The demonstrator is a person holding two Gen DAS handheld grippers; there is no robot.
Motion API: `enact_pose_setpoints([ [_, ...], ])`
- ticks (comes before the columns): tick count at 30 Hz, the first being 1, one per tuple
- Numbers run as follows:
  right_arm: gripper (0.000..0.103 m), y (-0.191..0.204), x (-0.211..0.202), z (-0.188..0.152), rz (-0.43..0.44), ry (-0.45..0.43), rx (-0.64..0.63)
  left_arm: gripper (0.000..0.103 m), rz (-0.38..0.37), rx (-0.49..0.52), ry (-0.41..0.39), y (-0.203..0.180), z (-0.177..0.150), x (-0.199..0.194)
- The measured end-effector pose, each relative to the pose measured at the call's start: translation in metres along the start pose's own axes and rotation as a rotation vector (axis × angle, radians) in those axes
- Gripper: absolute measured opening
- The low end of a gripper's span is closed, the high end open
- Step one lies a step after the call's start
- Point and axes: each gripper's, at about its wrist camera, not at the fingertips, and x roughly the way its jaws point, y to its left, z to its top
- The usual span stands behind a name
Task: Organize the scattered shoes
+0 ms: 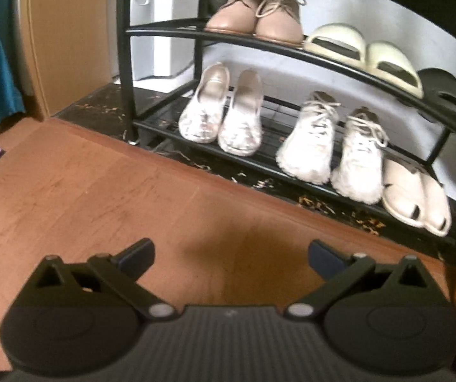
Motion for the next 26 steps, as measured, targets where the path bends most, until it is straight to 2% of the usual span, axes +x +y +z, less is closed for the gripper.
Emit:
enact_pose_setpoints([
  [2,0.103,-0.001,-0.002,-0.011,-0.004,-0.022,0.004,0.102,-0.003,0.025,-0.021,-0.003,-0.005,-0.008],
  [5,0.103,-0.005,0.0,-0.024,0.015,0.001,0.017,0.102,0.008,0.067,-0.04,-0.011,-0.013,-0.012],
  [11,0.103,-0.011,0.001,-0.023,0.044,0.007,0.022,0.102,0.057,0.13,-0.058,-0.024,-0.026,-0.014],
  [14,0.103,-0.017,0.0,-0.023,0.054,0.031,0.048,0.102,0.052,0.14,-0.047,-0.026,-0.027,-0.01],
  [20,0.103,-0.022,0.008,-0.025,0.029,0.084,0.082,0.102,0.024,0.164,-0.084,-0.029,-0.03,-0.009],
  [26,0.103,-0.024,0.016,-0.03,0.006,0.129,0.108,0.102,0.02,0.118,-0.054,-0.024,-0.029,-0.003],
])
